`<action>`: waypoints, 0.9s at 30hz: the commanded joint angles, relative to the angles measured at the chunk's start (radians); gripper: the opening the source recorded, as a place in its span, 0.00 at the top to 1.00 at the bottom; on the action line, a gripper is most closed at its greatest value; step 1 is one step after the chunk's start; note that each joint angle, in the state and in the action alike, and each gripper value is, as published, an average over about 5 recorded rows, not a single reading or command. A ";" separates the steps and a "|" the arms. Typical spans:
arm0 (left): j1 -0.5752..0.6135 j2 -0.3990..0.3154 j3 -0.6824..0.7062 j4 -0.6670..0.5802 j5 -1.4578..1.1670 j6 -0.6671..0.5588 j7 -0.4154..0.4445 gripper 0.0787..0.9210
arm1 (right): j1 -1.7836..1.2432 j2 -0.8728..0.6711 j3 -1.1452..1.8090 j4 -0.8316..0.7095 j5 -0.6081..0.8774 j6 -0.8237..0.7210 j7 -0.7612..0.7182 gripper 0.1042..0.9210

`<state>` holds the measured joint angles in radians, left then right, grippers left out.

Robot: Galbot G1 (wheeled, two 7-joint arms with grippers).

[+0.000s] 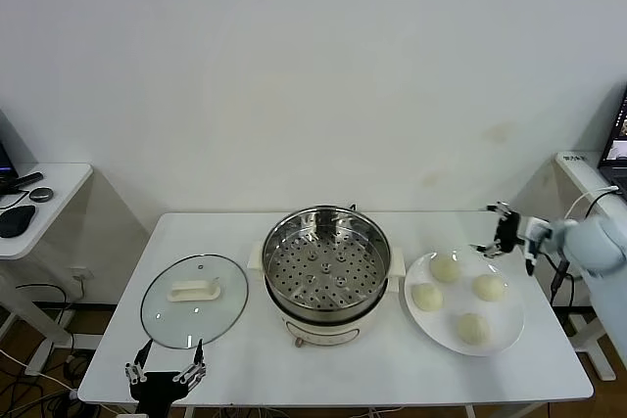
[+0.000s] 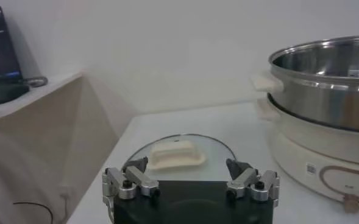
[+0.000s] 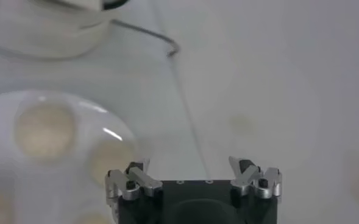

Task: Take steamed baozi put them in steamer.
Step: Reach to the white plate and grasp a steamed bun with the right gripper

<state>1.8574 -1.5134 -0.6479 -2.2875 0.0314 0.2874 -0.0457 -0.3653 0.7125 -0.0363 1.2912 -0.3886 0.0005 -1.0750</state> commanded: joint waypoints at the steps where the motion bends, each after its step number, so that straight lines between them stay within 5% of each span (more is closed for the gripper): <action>1: 0.006 -0.002 -0.002 -0.005 0.003 -0.001 -0.001 0.12 | 0.321 0.042 -0.364 -0.173 -0.146 0.099 -0.209 0.12; 27: 0.014 -0.015 0.001 0.019 0.004 -0.002 -0.005 0.12 | 0.158 0.180 -0.225 -0.381 -0.154 0.107 -0.051 0.12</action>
<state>1.8698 -1.5287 -0.6467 -2.2679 0.0353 0.2848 -0.0509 -0.2179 0.8770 -0.2607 0.9499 -0.5267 0.0957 -1.1375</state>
